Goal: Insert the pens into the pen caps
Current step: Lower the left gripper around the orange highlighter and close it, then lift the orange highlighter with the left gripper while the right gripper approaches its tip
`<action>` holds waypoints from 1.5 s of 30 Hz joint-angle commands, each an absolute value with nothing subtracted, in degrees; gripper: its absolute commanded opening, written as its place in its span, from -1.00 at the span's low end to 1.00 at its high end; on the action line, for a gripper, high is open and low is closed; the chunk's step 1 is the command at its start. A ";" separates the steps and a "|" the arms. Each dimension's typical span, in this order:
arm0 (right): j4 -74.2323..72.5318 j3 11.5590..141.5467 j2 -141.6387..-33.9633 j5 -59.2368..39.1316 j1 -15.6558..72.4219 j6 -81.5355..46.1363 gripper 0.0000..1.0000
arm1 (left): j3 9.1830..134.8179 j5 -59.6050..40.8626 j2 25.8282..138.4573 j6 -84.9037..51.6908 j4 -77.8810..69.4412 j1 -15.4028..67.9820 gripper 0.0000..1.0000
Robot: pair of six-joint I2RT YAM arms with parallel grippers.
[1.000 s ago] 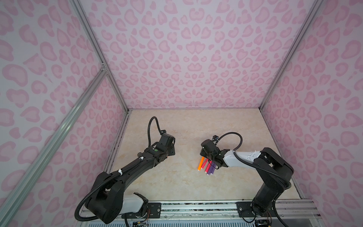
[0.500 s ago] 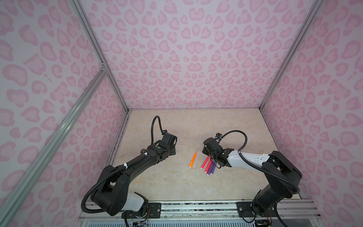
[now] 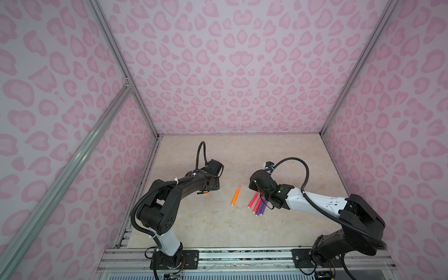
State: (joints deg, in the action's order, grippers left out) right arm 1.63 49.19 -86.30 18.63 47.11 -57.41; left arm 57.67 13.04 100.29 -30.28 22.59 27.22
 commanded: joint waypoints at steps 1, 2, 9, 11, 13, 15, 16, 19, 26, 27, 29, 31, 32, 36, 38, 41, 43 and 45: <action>2.35 48.83 -85.51 20.39 47.46 -56.75 -0.17 | 58.23 10.65 101.28 -30.01 23.49 26.59 -0.24; 2.37 48.57 -85.27 20.56 47.44 -56.73 -0.17 | 58.10 10.63 101.09 -29.97 23.43 26.59 -0.25; 2.02 47.93 -84.02 20.72 47.72 -56.62 -0.18 | 58.51 8.64 102.33 -29.53 22.96 26.46 -0.42; 2.02 47.99 -84.04 20.73 47.88 -56.69 -0.18 | 58.85 8.53 102.91 -29.53 22.85 26.50 -0.48; 1.95 48.04 -84.19 20.66 47.94 -56.67 -0.19 | 59.06 8.46 103.27 -29.53 22.94 26.38 -0.49; 1.85 48.15 -84.13 20.66 48.07 -56.69 -0.19 | 59.15 8.30 103.44 -29.53 22.94 26.36 -0.49; 1.85 48.14 -84.20 20.74 48.15 -56.60 -0.19 | 59.14 8.38 103.53 -29.53 22.94 26.36 -0.47; 1.85 48.33 -84.23 20.89 48.38 -56.49 -0.19 | 59.23 8.62 103.71 -29.62 22.94 26.28 -0.41; 1.75 48.55 -84.62 20.86 48.56 -56.51 -0.19 | 59.16 7.89 104.33 -29.97 22.88 25.70 -0.42; 1.76 48.63 -84.65 20.81 48.67 -56.51 -0.19 | 59.21 7.72 104.33 -29.97 22.85 25.61 -0.42; 1.80 48.69 -84.81 20.90 48.72 -56.37 -0.19 | 59.03 7.53 104.33 -30.08 22.86 25.53 -0.43; 1.76 48.84 -84.88 21.00 48.80 -56.43 -0.19 | 59.01 7.30 104.15 -30.05 22.91 25.49 -0.46; 1.78 48.94 -85.05 21.01 48.86 -56.38 -0.19 | 58.96 7.29 104.15 -29.99 22.95 25.54 -0.49; 1.91 49.47 -85.57 20.98 49.06 -56.34 -0.19 | 58.88 6.35 104.32 -29.81 22.86 25.51 -0.62; 2.09 49.89 -86.01 21.01 49.17 -56.26 -0.19 | 58.87 6.16 104.33 -29.71 23.01 25.52 -0.70; 1.82 50.27 -86.64 20.70 49.46 -56.08 -0.17 | 58.74 5.93 104.00 -29.62 22.95 25.42 -0.86; 0.34 50.10 -86.81 19.61 49.57 -55.44 -0.12 | 58.18 4.82 103.11 -29.54 21.98 25.40 -0.92; -2.74 49.08 -86.59 17.69 49.79 -54.69 -0.03 | 56.45 1.40 100.82 -29.08 18.67 25.51 -0.93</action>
State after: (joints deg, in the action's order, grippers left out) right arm 0.73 49.84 -86.39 19.00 49.52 -55.94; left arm 58.08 8.03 102.24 -29.74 18.33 25.41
